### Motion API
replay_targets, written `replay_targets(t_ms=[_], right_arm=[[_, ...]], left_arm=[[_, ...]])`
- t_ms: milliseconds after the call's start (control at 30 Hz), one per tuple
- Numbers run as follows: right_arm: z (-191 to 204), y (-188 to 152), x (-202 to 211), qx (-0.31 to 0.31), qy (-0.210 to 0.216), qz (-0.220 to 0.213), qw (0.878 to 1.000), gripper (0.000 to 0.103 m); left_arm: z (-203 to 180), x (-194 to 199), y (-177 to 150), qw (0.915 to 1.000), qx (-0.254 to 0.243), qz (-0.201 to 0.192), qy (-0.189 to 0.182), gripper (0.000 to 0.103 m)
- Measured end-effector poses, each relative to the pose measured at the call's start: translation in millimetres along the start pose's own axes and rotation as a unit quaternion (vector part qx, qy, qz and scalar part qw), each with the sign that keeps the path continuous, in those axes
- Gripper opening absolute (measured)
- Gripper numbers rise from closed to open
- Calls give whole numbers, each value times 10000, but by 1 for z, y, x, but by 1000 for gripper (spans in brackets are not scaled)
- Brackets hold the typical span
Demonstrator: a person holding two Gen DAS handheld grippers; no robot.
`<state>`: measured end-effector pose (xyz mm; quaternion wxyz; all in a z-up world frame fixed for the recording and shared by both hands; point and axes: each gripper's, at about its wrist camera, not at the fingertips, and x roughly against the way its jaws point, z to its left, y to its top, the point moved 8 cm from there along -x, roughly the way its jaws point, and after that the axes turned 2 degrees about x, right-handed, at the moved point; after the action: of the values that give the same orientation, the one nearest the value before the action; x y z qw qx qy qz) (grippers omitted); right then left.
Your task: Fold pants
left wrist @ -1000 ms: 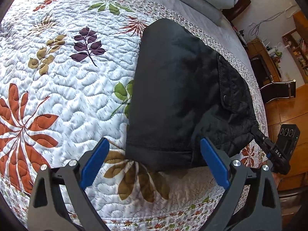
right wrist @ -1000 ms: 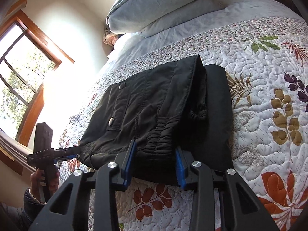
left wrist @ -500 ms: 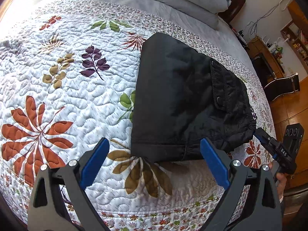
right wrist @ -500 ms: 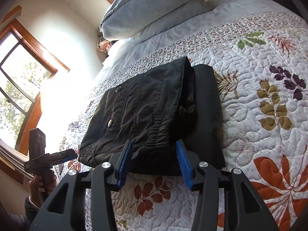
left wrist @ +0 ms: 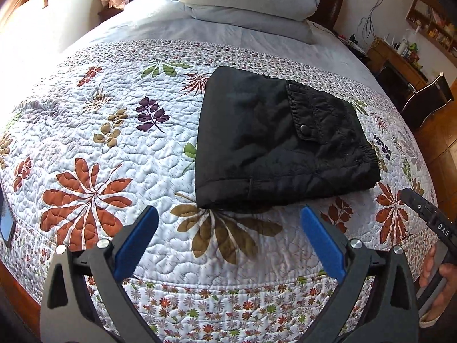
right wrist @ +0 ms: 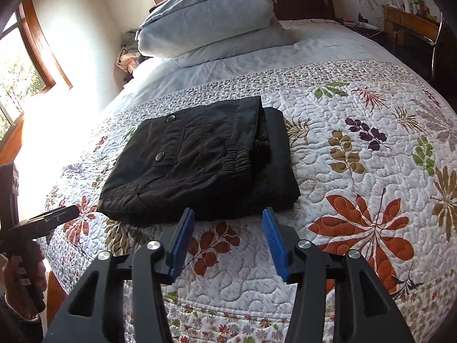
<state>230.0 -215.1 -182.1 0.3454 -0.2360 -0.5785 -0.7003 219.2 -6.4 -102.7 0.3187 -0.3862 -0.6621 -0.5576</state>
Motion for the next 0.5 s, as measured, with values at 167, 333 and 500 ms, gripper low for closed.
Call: replay_targets(t_ms=[167,333,500], right_arm=[[14,-12,13,140,-44,-19,9999,91],[21,-21,18,259,-261,10,9993,96],[29,-28,18,279,-171,132,9994,99]], left_arm=[[4,7,-11,9998,4,-28,194,100],[7,10,-14,9985,-142,-106,515,100],[0,12,-18,9974,-368,-127,604,100]])
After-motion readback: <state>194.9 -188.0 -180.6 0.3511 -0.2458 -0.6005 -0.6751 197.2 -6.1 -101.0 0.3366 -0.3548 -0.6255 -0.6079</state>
